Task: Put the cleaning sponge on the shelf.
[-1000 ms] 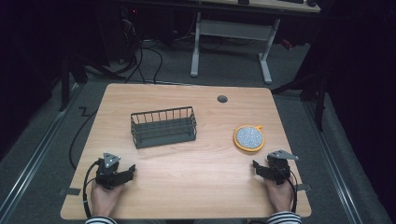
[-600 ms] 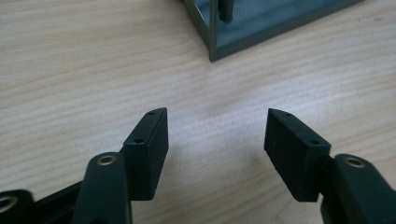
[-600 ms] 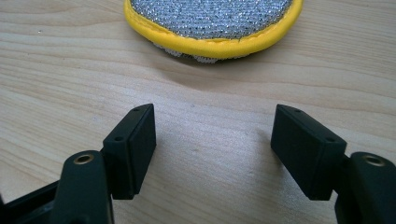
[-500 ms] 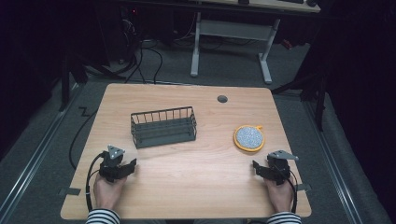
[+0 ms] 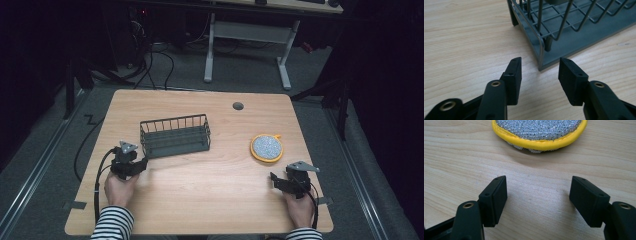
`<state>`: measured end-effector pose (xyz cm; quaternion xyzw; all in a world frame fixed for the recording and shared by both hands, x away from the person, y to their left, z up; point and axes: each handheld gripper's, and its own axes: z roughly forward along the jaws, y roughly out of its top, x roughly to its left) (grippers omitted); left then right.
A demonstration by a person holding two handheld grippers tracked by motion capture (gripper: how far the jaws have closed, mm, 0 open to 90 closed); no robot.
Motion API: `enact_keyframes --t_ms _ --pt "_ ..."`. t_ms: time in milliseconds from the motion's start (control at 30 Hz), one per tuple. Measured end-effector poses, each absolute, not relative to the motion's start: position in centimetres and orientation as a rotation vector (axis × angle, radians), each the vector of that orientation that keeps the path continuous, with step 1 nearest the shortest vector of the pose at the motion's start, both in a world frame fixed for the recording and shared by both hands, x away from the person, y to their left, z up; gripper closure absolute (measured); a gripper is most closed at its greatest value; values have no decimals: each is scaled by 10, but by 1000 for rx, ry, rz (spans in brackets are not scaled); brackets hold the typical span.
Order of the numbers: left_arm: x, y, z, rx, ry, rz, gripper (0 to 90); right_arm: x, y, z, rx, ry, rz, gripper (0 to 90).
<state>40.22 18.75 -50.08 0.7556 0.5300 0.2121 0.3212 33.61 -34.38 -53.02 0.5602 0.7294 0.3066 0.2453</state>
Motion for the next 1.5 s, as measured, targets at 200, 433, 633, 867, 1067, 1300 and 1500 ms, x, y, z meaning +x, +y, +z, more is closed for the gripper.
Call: enact_keyframes --t_ms 200,433,633,867,1067,1300,1500 --pt "412 187 -502 1993 1403 557 614 336 -344 -530 1529 1991 838 305" --pt "419 186 -504 1970 1401 540 680 336 -344 -530 1528 1991 838 304" --pt "421 186 -506 1968 1403 523 750 336 -344 -530 1527 1991 838 304" --pt "421 185 -507 1954 1394 508 827 336 -344 -530 1528 1990 838 304" --pt "420 184 -506 1956 1379 515 858 336 -344 -530 1527 1991 838 304" --pt "417 181 -505 1974 1358 506 862 336 -344 -530 1526 1992 837 304" --pt "416 179 -505 1992 1330 503 867 336 -344 -530 1527 1991 837 304"
